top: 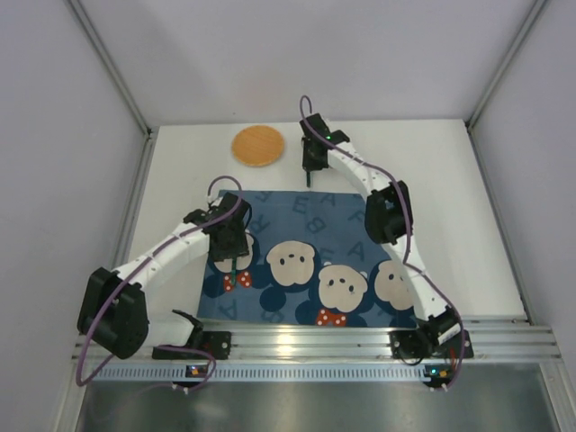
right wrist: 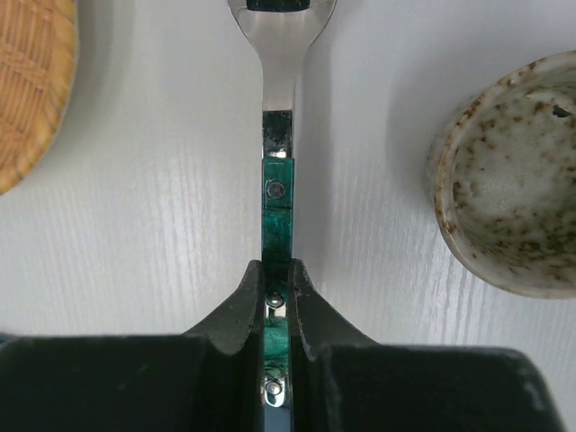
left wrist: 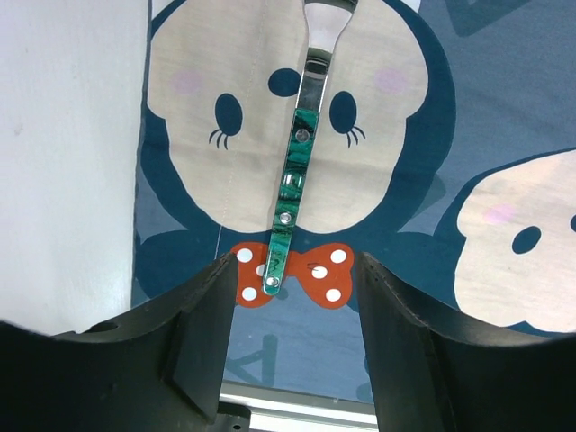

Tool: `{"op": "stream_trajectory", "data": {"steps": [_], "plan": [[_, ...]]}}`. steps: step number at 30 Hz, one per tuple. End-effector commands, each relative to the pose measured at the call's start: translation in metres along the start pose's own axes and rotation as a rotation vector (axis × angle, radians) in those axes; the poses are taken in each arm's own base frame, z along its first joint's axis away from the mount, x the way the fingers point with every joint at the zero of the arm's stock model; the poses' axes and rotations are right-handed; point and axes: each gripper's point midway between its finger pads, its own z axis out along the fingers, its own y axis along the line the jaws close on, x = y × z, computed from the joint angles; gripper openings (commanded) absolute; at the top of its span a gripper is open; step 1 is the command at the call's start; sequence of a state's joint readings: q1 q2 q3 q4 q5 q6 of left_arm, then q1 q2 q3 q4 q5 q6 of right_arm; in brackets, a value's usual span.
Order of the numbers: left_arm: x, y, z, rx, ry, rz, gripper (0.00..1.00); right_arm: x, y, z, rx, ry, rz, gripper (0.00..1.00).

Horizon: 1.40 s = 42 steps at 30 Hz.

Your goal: Set the dinner table for one person

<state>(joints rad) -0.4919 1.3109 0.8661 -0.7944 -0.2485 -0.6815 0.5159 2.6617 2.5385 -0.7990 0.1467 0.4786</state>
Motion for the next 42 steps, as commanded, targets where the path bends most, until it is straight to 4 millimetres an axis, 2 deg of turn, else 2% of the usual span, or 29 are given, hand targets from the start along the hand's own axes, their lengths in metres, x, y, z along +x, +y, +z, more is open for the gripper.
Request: {"op": "stream_trajectory", "data": {"steps": [1, 2, 3, 4, 5, 6, 7, 8, 9, 10, 11, 12, 13, 14, 15, 16, 17, 18, 19, 21, 22, 24, 25, 28, 35, 42], "plan": [[-0.022, -0.003, -0.019, 0.012, -0.072, 0.007, 0.61, -0.093, 0.032, -0.102, -0.153, -0.243, 0.015, 0.00], [-0.026, -0.005, -0.020, 0.021, -0.083, 0.015, 0.61, -0.099, 0.031, -0.115, -0.157, -0.263, 0.019, 0.00], [-0.031, -0.009, -0.023, 0.033, -0.097, 0.016, 0.61, -0.117, 0.031, -0.152, -0.172, -0.321, 0.025, 0.00], [-0.035, -0.011, -0.024, 0.042, -0.104, 0.019, 0.61, -0.106, 0.024, -0.154, -0.154, -0.296, 0.020, 0.00], [-0.037, -0.014, -0.024, 0.051, -0.110, 0.029, 0.62, -0.105, 0.019, -0.165, -0.148, -0.299, 0.015, 0.00], [-0.044, -0.019, -0.026, 0.071, -0.125, 0.027, 0.62, -0.115, 0.015, -0.202, -0.155, -0.347, 0.009, 0.00], [-0.047, -0.023, -0.026, 0.079, -0.129, 0.032, 0.63, -0.092, 0.002, -0.195, -0.119, -0.292, -0.008, 0.00], [-0.049, -0.025, -0.025, 0.085, -0.133, 0.043, 0.63, -0.083, -0.004, -0.205, -0.105, -0.285, -0.015, 0.00], [-0.056, -0.032, -0.028, 0.108, -0.151, 0.045, 0.64, -0.087, -0.015, -0.241, -0.095, -0.331, -0.010, 0.00], [-0.058, -0.035, -0.027, 0.117, -0.153, 0.049, 0.64, -0.053, -0.034, -0.227, -0.045, -0.255, -0.022, 0.00], [-0.061, -0.038, -0.027, 0.131, -0.160, 0.063, 0.65, -0.040, -0.044, -0.234, -0.028, -0.244, -0.021, 0.00], [-0.064, -0.043, -0.028, 0.150, -0.169, 0.066, 0.66, -0.036, -0.053, -0.264, -0.038, -0.282, 0.000, 0.00], [-0.069, -0.049, -0.029, 0.177, -0.185, 0.065, 0.71, 0.006, -0.072, -0.249, 0.007, -0.196, -0.010, 0.00], [-0.071, -0.052, -0.030, 0.192, -0.193, 0.069, 0.73, 0.023, -0.082, -0.252, 0.019, -0.181, 0.001, 0.00], [-0.073, -0.055, -0.032, 0.203, -0.198, 0.068, 0.76, 0.031, -0.091, -0.273, 0.011, -0.210, 0.040, 0.00], [-0.076, -0.060, -0.032, 0.224, -0.204, 0.066, 0.82, 0.075, -0.110, -0.259, 0.052, -0.125, 0.045, 0.00], [-0.077, -0.063, -0.033, 0.238, -0.206, 0.069, 0.84, 0.092, -0.117, -0.260, 0.057, -0.109, 0.066, 0.00], [-0.078, -0.065, -0.034, 0.247, -0.206, 0.070, 0.84, 0.102, -0.121, -0.273, 0.034, -0.124, 0.120, 0.00], [-0.079, -0.067, -0.035, 0.254, -0.205, 0.071, 0.87, 0.140, -0.135, -0.263, 0.061, -0.057, 0.132, 0.00], [-0.078, -0.069, -0.036, 0.266, -0.197, 0.077, 0.91, 0.162, -0.138, -0.268, 0.024, -0.057, 0.207, 0.00], [-0.078, -0.069, -0.038, 0.270, -0.198, 0.079, 0.93, 0.192, -0.148, -0.259, 0.046, -0.004, 0.218, 0.00], [-0.073, -0.068, -0.038, 0.273, -0.186, 0.090, 0.93, 0.210, -0.150, -0.256, 0.029, 0.010, 0.271, 0.00], [-0.072, -0.066, -0.039, 0.275, -0.183, 0.092, 0.93, 0.229, -0.157, -0.250, 0.040, 0.042, 0.276, 0.00], [-0.066, -0.062, -0.043, 0.276, -0.173, 0.104, 0.92, 0.243, -0.162, -0.243, 0.048, 0.050, 0.281, 0.00], [-0.056, -0.050, -0.048, 0.263, -0.169, 0.091, 0.89, 0.247, -0.162, -0.235, 0.043, 0.068, 0.258, 0.00], [-0.047, -0.041, -0.050, 0.257, -0.175, 0.061, 0.88, 0.274, -0.163, -0.233, 0.030, 0.145, 0.229, 0.00]]}}
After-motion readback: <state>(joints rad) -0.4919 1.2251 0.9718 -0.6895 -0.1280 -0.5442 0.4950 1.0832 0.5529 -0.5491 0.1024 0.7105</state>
